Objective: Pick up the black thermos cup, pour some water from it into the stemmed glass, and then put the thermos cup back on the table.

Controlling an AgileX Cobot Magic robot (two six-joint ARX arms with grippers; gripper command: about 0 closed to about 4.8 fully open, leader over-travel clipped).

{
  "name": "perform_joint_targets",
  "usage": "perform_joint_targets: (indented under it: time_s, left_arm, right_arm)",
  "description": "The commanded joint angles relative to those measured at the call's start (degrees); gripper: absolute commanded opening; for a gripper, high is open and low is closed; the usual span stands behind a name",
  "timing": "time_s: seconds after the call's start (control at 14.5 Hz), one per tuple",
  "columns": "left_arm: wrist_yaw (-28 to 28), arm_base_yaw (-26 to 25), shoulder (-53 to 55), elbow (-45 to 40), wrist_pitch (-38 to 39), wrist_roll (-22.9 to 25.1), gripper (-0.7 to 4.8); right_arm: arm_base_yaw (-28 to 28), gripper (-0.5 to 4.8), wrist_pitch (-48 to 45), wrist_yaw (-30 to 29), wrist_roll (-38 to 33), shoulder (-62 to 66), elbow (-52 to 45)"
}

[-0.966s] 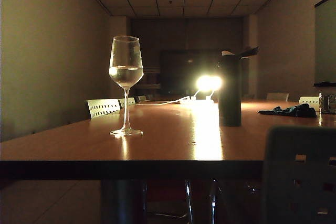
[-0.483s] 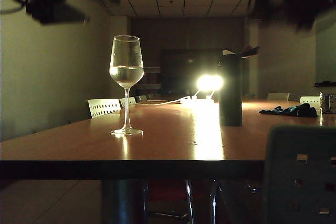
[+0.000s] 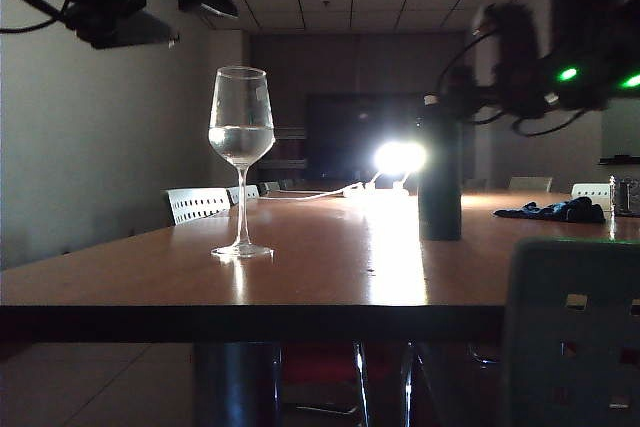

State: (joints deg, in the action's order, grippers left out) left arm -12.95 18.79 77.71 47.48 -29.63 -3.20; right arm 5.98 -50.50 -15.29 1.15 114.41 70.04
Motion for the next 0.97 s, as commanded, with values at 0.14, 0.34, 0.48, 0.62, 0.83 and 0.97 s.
perform_joint_targets:
  time_s: [0.14, 0.34, 0.48, 0.62, 0.83, 0.97]
  left_arm:
    - [0.3, 0.0, 0.6, 0.9, -0.7, 0.4, 4.79]
    - [0.3, 0.0, 0.9, 0.9, 1.0, 1.3, 4.79]
    - [0.3, 0.0, 0.9, 0.9, 1.7, 1.3, 4.79]
    - [0.3, 0.0, 0.9, 0.9, 2.2, 1.3, 4.79]
    - [0.3, 0.0, 0.9, 0.9, 2.6, 1.3, 4.79]
    - [0.3, 0.0, 0.9, 0.9, 3.3, 1.4, 4.79]
  right_arm:
    - [0.0, 3.82, 3.2, -0.3, -0.1, 8.2, 10.4]
    - [0.0, 3.82, 2.8, -0.3, 0.0, 12.7, 14.2]
    - [0.0, 3.82, 2.2, 0.0, 0.0, 15.7, 16.5]
    - [0.1, 3.82, 2.2, 0.1, 0.0, 19.1, 19.5]
    - [0.1, 3.82, 2.1, 0.1, 0.2, 23.1, 24.3]
    - [0.1, 3.82, 2.0, 0.5, 0.2, 23.8, 25.3]
